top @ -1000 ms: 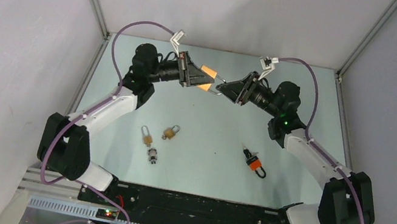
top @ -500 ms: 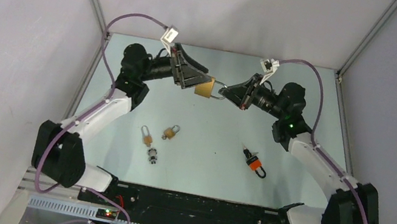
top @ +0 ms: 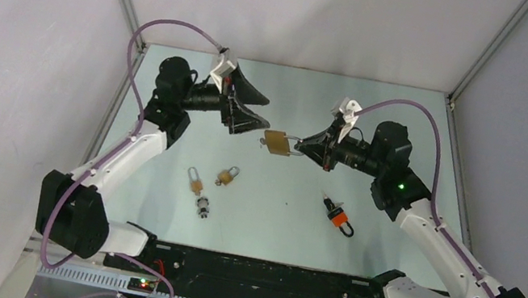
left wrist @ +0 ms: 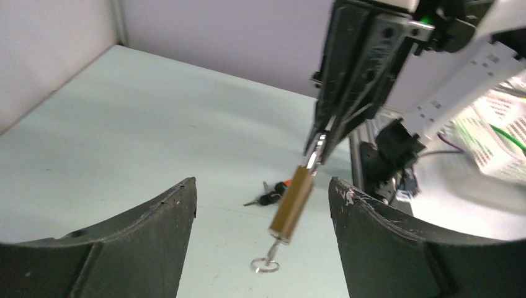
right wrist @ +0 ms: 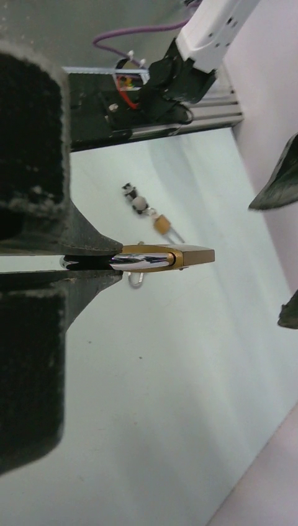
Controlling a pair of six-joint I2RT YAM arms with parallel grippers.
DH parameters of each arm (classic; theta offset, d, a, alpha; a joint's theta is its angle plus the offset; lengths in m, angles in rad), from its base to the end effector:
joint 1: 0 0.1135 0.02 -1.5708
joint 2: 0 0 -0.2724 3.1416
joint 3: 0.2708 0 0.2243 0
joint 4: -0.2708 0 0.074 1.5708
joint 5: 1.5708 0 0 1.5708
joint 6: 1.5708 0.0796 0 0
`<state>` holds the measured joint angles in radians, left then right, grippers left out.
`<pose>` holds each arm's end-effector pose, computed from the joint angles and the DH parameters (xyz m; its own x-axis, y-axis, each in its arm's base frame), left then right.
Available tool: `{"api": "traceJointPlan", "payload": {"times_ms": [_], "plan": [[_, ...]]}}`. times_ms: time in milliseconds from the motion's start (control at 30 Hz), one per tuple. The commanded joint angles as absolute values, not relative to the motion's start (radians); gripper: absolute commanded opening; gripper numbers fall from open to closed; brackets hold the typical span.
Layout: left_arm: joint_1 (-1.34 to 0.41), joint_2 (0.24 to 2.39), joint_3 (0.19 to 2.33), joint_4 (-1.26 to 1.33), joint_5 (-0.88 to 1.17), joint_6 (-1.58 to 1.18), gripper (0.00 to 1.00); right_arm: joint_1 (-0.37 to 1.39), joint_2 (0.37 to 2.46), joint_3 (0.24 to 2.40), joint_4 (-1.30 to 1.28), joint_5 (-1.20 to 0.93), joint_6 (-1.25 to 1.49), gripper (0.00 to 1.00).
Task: Lock with the key
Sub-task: Lock the lock.
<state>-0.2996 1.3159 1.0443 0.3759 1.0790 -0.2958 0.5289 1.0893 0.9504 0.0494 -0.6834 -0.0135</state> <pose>0.2531 -0.1516 0.3885 -0.1896 -0.0855 -0.9781 0.9636 0.1751 -0.2021 0.1917 0.1702 0.3723 -0.0646 -0.0498 -0.9967 -0.9352 0.3515 0.0430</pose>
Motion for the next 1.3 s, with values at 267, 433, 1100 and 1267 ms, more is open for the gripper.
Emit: {"api": "traceJointPlan", "payload": {"times_ms": [267, 433, 1100, 1267], "plan": [[-0.396, 1.341, 0.985, 0.351, 1.223, -0.242, 0.78, 0.614, 1.096, 1.030, -0.032, -0.636, -0.228, 0.00], [-0.436, 1.359, 0.943, 0.328, 1.231, -0.227, 0.76, 0.635, 1.102, 1.030, -0.050, -0.630, -0.260, 0.00], [-0.520, 1.401, 1.048, -0.278, 1.042, 0.259, 0.27, 0.651, 1.122, 1.035, -0.032, -0.655, -0.288, 0.00], [-0.519, 1.407, 1.075, -0.280, 1.027, 0.259, 0.00, 0.652, 1.125, 1.034, -0.012, -0.600, -0.233, 0.00]]}}
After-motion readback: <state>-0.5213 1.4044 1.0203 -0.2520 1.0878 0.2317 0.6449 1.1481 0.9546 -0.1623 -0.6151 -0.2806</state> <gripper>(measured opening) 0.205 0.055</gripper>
